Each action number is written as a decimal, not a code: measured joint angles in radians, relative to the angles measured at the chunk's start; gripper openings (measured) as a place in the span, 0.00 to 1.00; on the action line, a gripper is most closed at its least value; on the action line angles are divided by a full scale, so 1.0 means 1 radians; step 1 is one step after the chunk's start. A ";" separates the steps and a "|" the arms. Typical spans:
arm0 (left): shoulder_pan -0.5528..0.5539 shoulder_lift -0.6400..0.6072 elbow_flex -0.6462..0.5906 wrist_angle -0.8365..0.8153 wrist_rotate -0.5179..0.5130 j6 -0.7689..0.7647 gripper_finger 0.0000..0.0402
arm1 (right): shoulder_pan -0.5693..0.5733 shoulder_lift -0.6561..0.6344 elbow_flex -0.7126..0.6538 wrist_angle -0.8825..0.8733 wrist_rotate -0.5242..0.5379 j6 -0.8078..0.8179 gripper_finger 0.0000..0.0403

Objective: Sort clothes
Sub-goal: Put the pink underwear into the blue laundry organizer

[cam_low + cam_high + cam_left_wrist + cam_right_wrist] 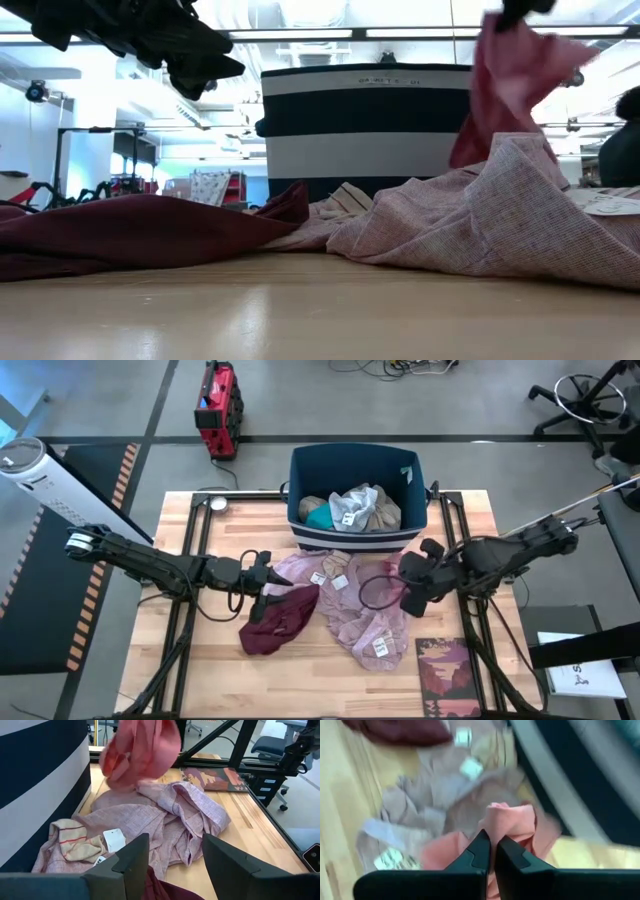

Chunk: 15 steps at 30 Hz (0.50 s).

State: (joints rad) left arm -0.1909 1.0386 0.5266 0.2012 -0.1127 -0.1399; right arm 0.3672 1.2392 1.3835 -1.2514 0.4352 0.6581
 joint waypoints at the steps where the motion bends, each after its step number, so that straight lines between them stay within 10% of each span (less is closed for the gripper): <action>1: 0.000 0.000 0.000 0.000 0.000 0.000 0.42 | 0.001 0.000 0.022 -0.001 0.020 -0.018 0.00; 15: 0.000 0.000 0.000 0.000 0.000 0.004 0.44 | -0.033 0.000 0.259 0.259 0.380 -0.428 0.00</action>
State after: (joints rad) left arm -0.1909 1.0382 0.5266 0.2012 -0.1123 -0.1364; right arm 0.3340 1.2392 1.6429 -0.9929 0.8149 0.2300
